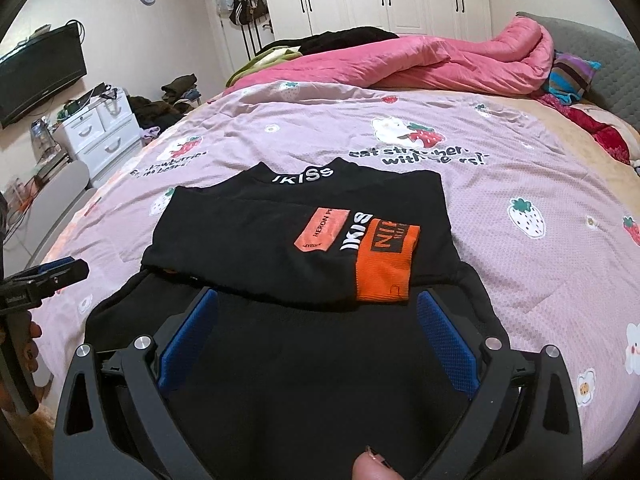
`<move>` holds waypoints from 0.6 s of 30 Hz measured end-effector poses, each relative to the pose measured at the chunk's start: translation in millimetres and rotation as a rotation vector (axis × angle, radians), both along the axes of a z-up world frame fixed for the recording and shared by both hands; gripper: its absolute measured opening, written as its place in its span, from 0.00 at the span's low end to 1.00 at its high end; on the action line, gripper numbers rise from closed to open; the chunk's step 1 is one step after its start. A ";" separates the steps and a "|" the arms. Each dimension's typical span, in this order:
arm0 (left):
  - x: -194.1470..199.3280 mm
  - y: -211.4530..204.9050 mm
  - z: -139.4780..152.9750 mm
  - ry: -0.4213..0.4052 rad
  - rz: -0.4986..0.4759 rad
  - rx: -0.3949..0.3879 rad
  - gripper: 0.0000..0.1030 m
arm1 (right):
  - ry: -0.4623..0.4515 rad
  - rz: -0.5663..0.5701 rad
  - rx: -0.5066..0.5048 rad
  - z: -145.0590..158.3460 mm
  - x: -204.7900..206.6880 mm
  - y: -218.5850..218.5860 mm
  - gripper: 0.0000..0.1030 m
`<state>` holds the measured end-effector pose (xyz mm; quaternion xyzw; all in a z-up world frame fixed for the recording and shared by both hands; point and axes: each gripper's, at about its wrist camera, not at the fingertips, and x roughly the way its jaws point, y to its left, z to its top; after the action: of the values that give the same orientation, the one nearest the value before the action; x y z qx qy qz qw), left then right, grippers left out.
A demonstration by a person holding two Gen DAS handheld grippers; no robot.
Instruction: Fold small clothes
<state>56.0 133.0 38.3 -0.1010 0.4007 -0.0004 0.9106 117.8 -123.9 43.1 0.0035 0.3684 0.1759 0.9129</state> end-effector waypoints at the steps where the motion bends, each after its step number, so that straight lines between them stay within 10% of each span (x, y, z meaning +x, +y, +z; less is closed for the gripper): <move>1: -1.5 -1.2 -0.7 0.000 -0.003 0.004 0.91 | -0.003 0.001 0.000 -0.2 -1.7 0.0 0.96; 18: -19.3 -11.6 -15.9 0.017 -0.017 0.085 0.91 | -0.005 0.013 -0.024 -8.8 -23.2 -2.0 0.96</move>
<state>36.7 121.4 22.4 -0.0588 0.4088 0.0098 0.9107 94.6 -125.9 34.3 -0.0102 0.3684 0.1772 0.9126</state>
